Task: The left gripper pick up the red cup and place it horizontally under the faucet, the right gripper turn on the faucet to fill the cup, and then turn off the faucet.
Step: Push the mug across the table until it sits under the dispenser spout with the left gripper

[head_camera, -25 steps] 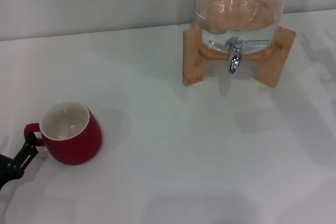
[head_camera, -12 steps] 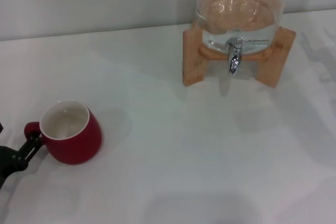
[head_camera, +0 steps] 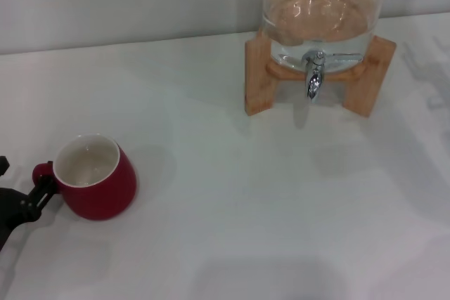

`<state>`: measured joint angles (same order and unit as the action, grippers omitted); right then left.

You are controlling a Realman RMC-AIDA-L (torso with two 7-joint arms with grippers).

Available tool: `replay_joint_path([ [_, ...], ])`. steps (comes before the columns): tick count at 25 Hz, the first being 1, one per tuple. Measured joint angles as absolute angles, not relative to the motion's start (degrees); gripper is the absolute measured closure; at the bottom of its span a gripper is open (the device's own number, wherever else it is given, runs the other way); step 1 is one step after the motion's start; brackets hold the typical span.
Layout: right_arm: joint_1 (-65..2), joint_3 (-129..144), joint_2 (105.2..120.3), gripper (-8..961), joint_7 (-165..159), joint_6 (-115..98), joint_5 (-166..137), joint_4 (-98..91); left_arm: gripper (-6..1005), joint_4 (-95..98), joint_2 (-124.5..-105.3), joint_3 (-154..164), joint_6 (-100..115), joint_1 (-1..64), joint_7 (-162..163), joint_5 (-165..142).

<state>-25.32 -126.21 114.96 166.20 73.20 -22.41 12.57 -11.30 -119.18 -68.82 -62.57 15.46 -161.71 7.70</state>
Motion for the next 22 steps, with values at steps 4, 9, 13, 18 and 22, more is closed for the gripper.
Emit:
replay_joint_path([
  [4,-25.31,-126.21,114.96,337,166.19,73.2,-22.41,12.57,170,-11.34,-119.21,-68.81,-63.0,15.18,-161.77,7.53],
  [9,-25.07,-126.18,114.97,338,166.2,73.21,-22.41,12.57,246,-11.36,-119.32,-68.81,-64.05,14.55,-161.8,7.72],
  [13,-24.91,-125.96,115.03,338,166.2,73.21,-22.41,12.57,433,-11.41,-119.34,-68.83,-65.18,13.93,-161.81,7.89],
  [18,-24.79,-125.87,115.05,338,166.2,73.25,-22.41,12.55,684,-11.43,-119.44,-68.93,-66.11,13.18,-161.82,8.0],
  [22,-24.76,-125.85,115.05,338,166.19,73.71,-22.53,12.33,795,-11.49,-119.48,-69.01,-66.78,12.72,-161.82,8.67],
])
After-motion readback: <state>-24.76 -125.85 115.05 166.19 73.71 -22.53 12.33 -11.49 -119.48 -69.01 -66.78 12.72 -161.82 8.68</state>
